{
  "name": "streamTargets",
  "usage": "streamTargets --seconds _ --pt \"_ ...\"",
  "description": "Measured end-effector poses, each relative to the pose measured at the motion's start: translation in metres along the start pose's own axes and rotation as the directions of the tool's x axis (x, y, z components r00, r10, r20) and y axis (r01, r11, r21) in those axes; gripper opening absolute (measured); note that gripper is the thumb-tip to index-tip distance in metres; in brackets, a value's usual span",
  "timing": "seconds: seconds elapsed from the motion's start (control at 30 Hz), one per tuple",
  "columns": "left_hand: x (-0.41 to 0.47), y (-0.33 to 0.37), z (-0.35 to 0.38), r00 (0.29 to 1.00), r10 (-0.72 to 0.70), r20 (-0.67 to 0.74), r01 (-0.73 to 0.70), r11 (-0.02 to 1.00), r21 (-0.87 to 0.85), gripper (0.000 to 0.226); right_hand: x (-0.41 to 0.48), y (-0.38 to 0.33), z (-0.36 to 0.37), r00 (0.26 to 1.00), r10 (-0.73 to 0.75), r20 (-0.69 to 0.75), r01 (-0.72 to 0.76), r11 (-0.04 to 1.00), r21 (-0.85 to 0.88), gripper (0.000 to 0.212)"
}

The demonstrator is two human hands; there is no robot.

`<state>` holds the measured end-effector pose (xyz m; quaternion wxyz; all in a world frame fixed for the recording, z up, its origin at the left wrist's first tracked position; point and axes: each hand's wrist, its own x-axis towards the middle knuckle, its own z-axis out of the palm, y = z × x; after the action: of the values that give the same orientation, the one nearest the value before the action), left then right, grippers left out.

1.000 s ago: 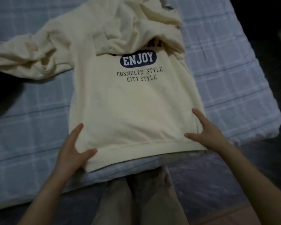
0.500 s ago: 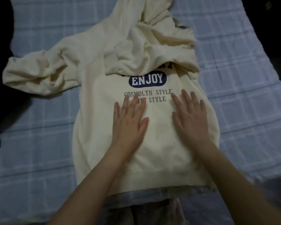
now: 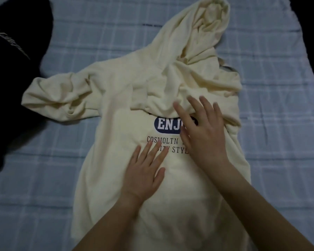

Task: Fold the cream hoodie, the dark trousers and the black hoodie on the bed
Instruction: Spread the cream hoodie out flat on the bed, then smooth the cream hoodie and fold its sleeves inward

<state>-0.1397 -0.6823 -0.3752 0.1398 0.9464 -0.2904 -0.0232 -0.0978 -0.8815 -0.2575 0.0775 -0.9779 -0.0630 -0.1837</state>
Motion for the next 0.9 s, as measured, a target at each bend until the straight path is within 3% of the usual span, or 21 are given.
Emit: streamTargets --seconds 0.07,0.17,0.23,0.5,0.6,0.7,0.8,0.9 --pt "0.0 0.0 0.0 1.0 -0.009 0.002 0.009 1.0 -0.012 0.062 0.032 0.008 0.016 0.986 -0.055 0.155 0.07 0.993 -0.092 0.07" --pt "0.001 -0.001 0.0 1.0 -0.008 0.007 0.008 1.0 -0.019 0.065 0.038 0.032 0.051 0.873 0.058 0.484 0.032 0.984 -0.175 0.061" --pt "0.001 0.0 0.0 1.0 -0.017 0.017 0.017 0.999 -0.03 0.064 0.023 0.045 0.071 0.841 0.071 0.537 0.018 0.987 -0.159 0.055" --pt "0.002 0.005 -0.013 1.0 -0.025 -0.005 0.024 0.991 -0.134 0.059 -0.001 0.047 0.098 0.946 0.059 0.319 -0.033 0.996 -0.086 0.051" --pt "0.016 0.002 -0.028 0.976 -0.162 -0.144 0.084 0.897 -0.434 0.051 -0.004 0.049 0.106 0.968 0.055 0.246 -0.039 0.997 -0.07 0.052" --pt "0.059 -0.015 -0.057 0.876 -0.382 -0.295 0.168 0.815 -0.555 0.046 -0.005 0.05 0.11 0.983 0.048 0.177 -0.043 0.999 -0.029 0.052" --pt "0.117 -0.035 -0.08 0.785 -0.607 -0.124 0.371 0.62 -0.691 0.058 -0.006 0.053 0.11 0.986 0.044 0.16 -0.044 0.999 -0.006 0.05" --pt "0.154 -0.039 -0.081 0.764 -0.639 0.09 0.491 0.484 -0.724 0.063 -0.007 0.052 0.109 0.986 0.048 0.159 -0.05 0.999 0.011 0.05"
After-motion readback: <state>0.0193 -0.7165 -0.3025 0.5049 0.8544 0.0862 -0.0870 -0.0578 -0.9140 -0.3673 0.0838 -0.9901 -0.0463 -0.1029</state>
